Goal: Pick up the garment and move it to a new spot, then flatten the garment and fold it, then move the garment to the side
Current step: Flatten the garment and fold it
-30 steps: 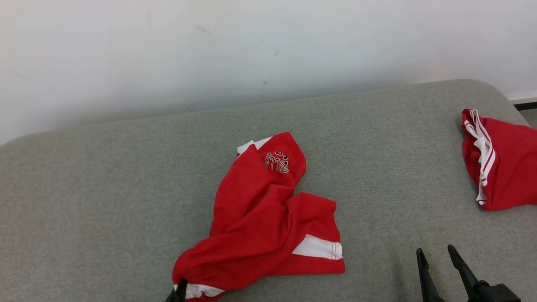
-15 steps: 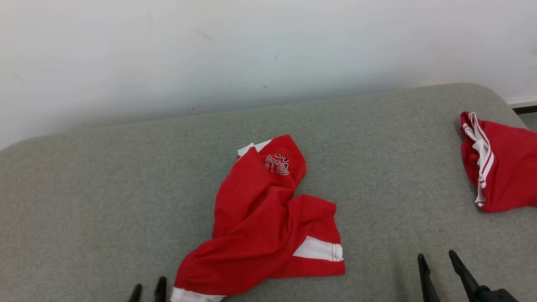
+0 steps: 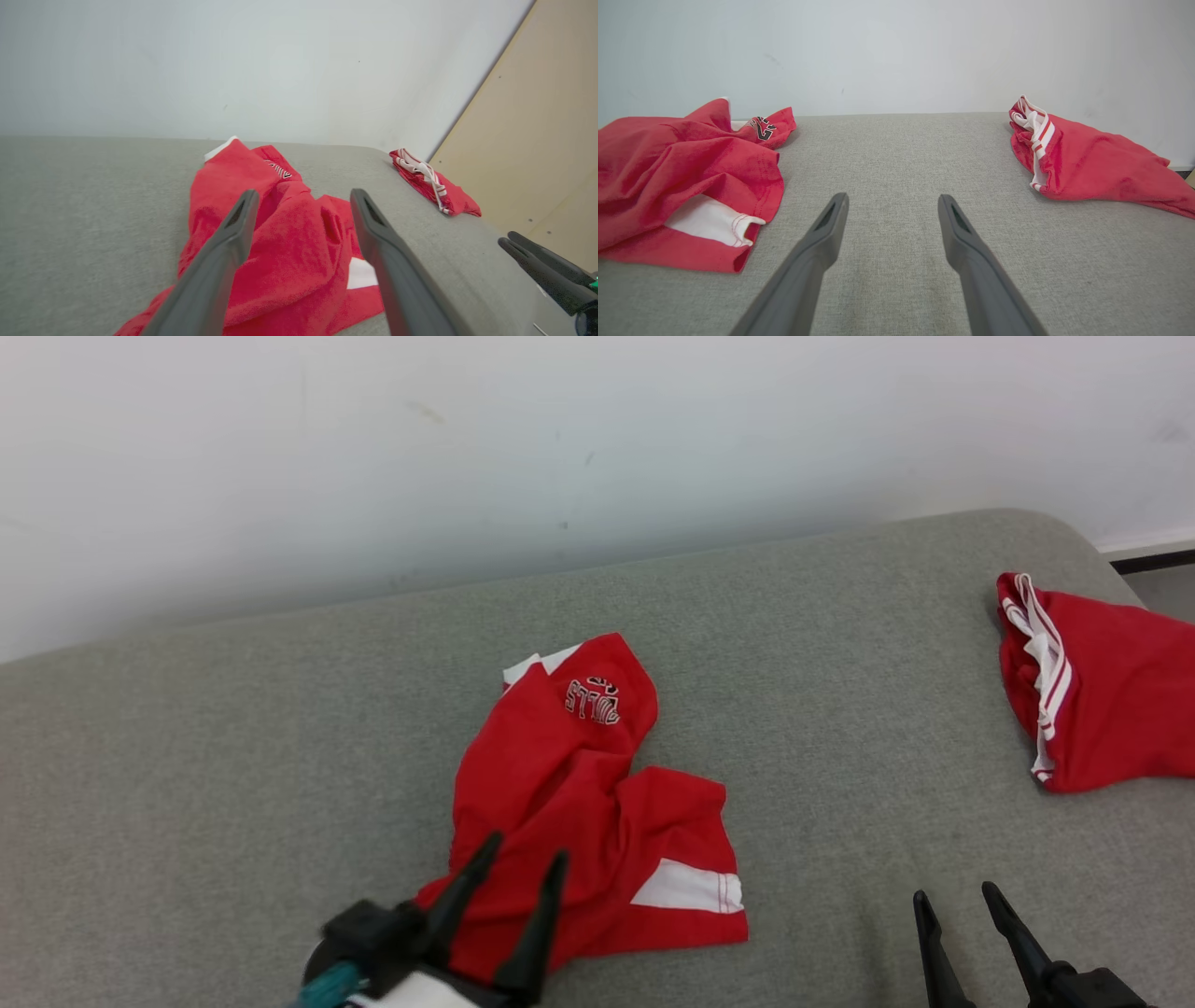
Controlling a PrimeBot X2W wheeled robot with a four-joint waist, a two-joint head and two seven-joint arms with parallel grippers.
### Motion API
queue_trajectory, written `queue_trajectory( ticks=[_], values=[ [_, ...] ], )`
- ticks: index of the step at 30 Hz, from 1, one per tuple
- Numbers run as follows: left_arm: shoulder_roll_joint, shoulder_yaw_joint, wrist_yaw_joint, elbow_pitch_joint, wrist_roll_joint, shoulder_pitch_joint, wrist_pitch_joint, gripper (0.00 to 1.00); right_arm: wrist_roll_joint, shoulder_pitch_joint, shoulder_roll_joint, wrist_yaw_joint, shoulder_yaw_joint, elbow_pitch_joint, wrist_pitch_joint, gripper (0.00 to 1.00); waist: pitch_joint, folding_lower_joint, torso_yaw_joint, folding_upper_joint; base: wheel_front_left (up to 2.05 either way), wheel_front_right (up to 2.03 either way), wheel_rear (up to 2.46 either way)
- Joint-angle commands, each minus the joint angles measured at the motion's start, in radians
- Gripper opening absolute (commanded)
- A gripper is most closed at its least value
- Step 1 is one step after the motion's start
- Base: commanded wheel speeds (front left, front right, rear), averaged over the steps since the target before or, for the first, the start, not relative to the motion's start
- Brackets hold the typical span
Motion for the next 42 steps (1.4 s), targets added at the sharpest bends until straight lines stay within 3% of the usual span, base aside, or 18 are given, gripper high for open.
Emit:
queue_trajectory(
  ticks=[1,8,14,21,33,35,39,42],
  values=[
    [0.005,-0.019,-0.003,0.001,0.026,-0.024,0.012,1.0,0.006,-0.011,-0.003,-0.003,0.002,-0.003,0.001,1.0,0.012,0.0,-0.016,-0.0001,0.0,0.0,0.0],
    [0.001,-0.267,-0.016,0.121,0.098,-0.213,0.115,1.0,0.028,-0.037,-0.003,-0.003,0.012,-0.003,0.001,1.0,0.062,0.0,-0.091,-0.0001,0.0,0.0,0.0],
    [0.048,-0.419,-0.015,0.264,0.082,-0.351,0.172,1.0,0.053,-0.053,-0.003,-0.003,0.021,0.0,0.001,1.0,0.088,0.0,-0.156,-0.0001,0.0,0.0,0.0],
    [0.077,-0.493,-0.015,0.39,0.052,-0.443,0.197,1.0,0.07,-0.062,-0.003,-0.003,0.023,0.001,0.001,1.0,0.101,0.0,-0.197,-0.0001,0.0,0.0,0.0],
    [0.061,-0.541,-0.015,0.529,0.031,-0.516,0.191,1.0,0.088,-0.07,-0.003,-0.003,0.029,-0.004,0.001,1.0,0.12,0.0,-0.215,-0.0001,0.0,0.0,0.0],
    [0.057,-0.546,-0.015,0.549,0.024,-0.522,0.187,0.9,0.092,-0.071,-0.003,-0.003,0.032,-0.003,0.001,1.0,0.123,0.0,-0.219,-0.0001,0.0,0.0,0.0],
    [0.049,-0.554,-0.015,0.575,0.006,-0.531,0.172,0.49,0.097,-0.073,-0.003,-0.003,0.032,-0.001,0.001,1.0,0.126,0.0,-0.224,-0.0001,0.0,0.0,0.0],
    [0.045,-0.559,-0.015,0.588,-0.005,-0.537,0.162,0.36,0.096,-0.072,-0.003,-0.003,0.029,-0.001,0.001,1.0,0.127,0.0,-0.226,-0.0001,0.0,0.0,0.0]
  ],
)
